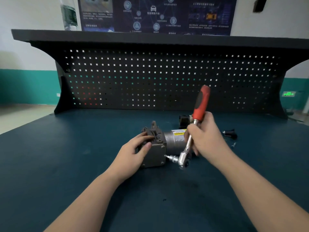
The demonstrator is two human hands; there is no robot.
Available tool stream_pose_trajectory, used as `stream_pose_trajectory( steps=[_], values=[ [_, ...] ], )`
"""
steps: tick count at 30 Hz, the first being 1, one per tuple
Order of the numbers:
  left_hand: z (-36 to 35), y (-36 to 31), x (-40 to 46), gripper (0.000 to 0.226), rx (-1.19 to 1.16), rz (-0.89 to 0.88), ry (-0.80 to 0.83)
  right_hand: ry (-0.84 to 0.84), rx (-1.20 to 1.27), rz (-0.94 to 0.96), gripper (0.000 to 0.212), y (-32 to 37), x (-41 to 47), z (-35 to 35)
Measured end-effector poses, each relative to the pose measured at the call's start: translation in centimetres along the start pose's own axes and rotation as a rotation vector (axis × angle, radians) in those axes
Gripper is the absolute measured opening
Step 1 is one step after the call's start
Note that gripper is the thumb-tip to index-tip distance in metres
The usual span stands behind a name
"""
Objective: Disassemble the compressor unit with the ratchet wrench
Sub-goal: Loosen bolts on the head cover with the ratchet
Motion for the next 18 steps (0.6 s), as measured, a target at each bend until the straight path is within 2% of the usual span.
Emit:
stream_pose_trajectory(
  steps=[4, 9, 15, 17, 18],
  values=[
    [0.0, 0.1, 0.2, 0.023, -0.039, 0.001, -0.013, -0.077, -0.04, 0.069, 0.025, -0.4, -0.7, -1.1],
    [0.0, 0.3, 0.4, 0.021, -0.103, 0.017, -0.041, -0.185, 0.036, 0.205, 0.027, 0.2, -1.3, -0.5],
    [0.1, 0.4, 0.4, 0.025, -0.144, 0.053, -0.064, -0.211, 0.023, 0.24, 0.025, 0.2, -1.4, -0.3],
    [0.6, 0.1, 0.2, 0.023, -0.114, 0.062, -0.15, -0.209, 0.002, 0.253, 0.024, 0.3, -1.5, -0.3],
    [1.6, -0.4, -0.1, 0.021, -0.036, 0.047, -0.258, -0.211, -0.009, 0.259, 0.024, 0.4, -1.6, -0.2]
  ],
)
Point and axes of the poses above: each hand's wrist, its own x-axis towards the middle knuckle, its own z-axis out of the back of the hand, y = z × x, the point moved 9 cm from there along x, towards the middle knuckle, and after that the axes turned 2 degrees about -x, right-handed, at the moved point
